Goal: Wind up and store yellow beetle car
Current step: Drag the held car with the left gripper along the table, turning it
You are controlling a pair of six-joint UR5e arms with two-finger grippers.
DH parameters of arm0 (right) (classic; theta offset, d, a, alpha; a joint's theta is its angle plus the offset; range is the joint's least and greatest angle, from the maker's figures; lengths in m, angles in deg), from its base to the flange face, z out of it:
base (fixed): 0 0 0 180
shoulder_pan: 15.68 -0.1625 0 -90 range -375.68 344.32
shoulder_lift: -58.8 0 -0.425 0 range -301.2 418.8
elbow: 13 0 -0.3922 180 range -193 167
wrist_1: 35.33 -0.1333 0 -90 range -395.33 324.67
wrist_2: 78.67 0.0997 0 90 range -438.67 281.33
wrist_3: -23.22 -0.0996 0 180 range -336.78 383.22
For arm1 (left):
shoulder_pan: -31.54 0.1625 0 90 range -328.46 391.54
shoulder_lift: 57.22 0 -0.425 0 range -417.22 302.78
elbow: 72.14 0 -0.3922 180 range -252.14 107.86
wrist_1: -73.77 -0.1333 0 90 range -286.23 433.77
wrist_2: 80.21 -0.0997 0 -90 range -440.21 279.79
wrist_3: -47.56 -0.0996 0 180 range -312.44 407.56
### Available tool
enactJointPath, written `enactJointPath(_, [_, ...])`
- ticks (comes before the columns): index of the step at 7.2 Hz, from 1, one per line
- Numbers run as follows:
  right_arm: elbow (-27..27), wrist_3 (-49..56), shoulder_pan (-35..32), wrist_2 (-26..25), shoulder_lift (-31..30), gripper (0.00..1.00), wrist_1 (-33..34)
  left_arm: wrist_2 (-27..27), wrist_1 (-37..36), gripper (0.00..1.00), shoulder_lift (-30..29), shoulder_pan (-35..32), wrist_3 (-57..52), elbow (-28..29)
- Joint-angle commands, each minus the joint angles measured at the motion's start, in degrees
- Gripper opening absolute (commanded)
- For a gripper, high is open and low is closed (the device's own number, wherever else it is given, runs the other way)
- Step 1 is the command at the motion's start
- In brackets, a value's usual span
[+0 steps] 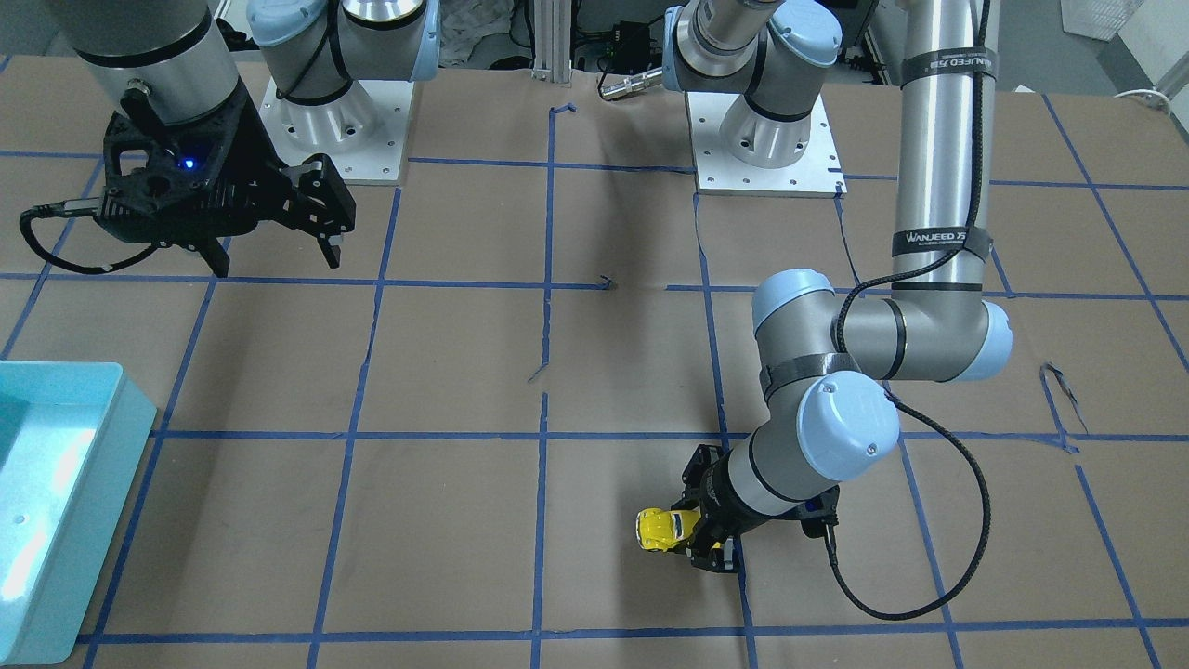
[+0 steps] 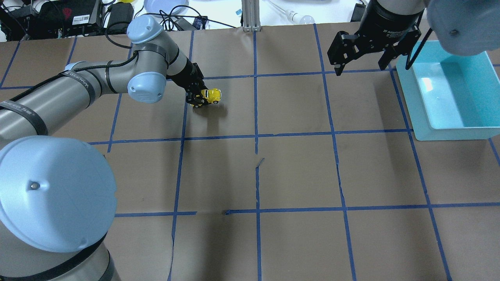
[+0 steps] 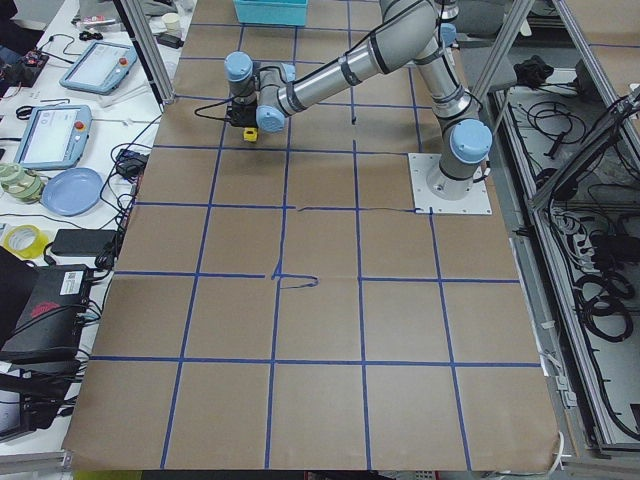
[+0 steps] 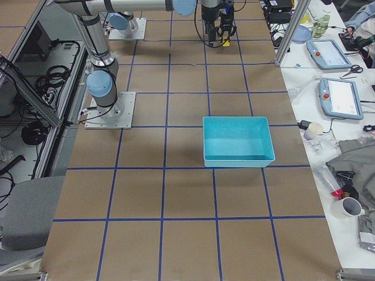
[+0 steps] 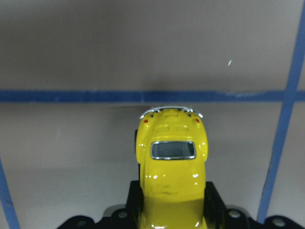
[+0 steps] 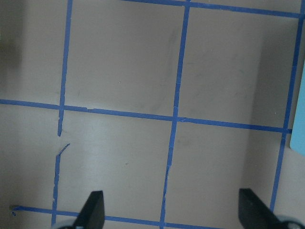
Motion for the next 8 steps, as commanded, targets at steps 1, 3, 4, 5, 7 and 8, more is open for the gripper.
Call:
enactJointPath(1, [0.01, 0.05, 0.00, 0.07, 0.01, 1.00, 0.11, -2.79, 0.29, 0.00, -0.76, 0.44, -4.17, 0.42])
enactJointPath(3, [0.01, 0.05, 0.00, -0.02, 0.01, 1.00, 0.20, -5.28, 0.38, 0.00, -1.37, 0.79, -5.61, 0.33])
enactJointPath(4, [0.01, -0.03, 0.00, -0.02, 0.01, 1.00, 0.20, -5.45, 0.38, 0.00, -1.72, 0.88, -5.61, 0.42])
enactJointPath(5, [0.01, -0.03, 0.00, 0.07, 0.10, 1.00, 0.20, -9.20, 0.38, 0.00, -1.55, 0.97, -5.87, 0.50])
enactJointPath(7, [-0.08, -0.21, 0.00, 0.07, 0.27, 1.00, 0.20, -13.98, 0.29, 0.00, -1.55, 2.28, -6.40, 0.51])
enactJointPath(8, [-0.08, -0.21, 0.00, 0.07, 0.27, 1.00, 0.20, -13.80, 0.29, 0.00, -0.86, 4.46, -6.49, 0.51])
